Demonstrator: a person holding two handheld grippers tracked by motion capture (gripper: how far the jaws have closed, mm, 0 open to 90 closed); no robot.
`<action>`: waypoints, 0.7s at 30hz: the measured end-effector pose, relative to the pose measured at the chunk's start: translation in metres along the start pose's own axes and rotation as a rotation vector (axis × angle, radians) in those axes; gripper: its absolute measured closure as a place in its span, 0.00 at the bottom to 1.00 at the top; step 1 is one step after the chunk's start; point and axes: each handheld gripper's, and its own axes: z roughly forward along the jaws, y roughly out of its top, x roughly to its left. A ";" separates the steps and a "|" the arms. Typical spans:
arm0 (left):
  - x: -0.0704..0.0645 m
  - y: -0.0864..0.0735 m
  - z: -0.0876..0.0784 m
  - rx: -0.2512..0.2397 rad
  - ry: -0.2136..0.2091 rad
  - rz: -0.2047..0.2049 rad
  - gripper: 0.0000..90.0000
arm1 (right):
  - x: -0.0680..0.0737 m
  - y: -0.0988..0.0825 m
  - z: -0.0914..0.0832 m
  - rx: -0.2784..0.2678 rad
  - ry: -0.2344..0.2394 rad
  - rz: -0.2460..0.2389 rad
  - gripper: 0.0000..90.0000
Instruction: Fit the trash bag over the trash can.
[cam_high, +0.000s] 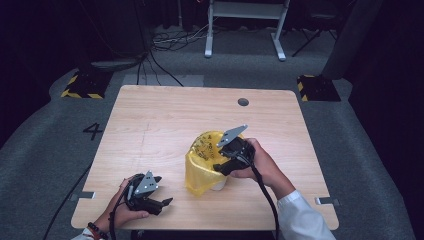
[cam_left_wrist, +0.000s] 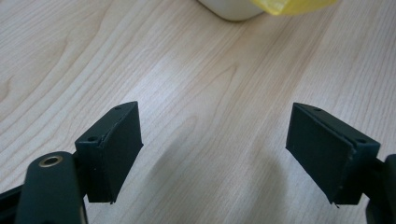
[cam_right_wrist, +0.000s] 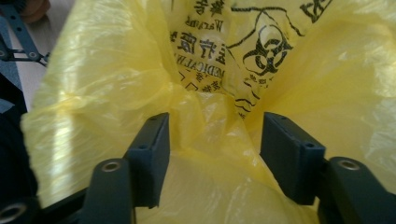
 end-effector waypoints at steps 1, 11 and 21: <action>0.000 0.000 0.001 0.009 -0.001 0.004 0.20 | -0.001 0.000 0.001 0.008 0.006 0.006 0.45; 0.002 -0.008 0.009 0.009 -0.059 -0.016 0.17 | -0.005 0.001 0.000 -0.011 -0.012 0.006 0.31; 0.001 -0.009 0.008 0.008 -0.066 -0.013 0.17 | -0.004 -0.004 -0.021 -0.146 -0.029 0.009 0.30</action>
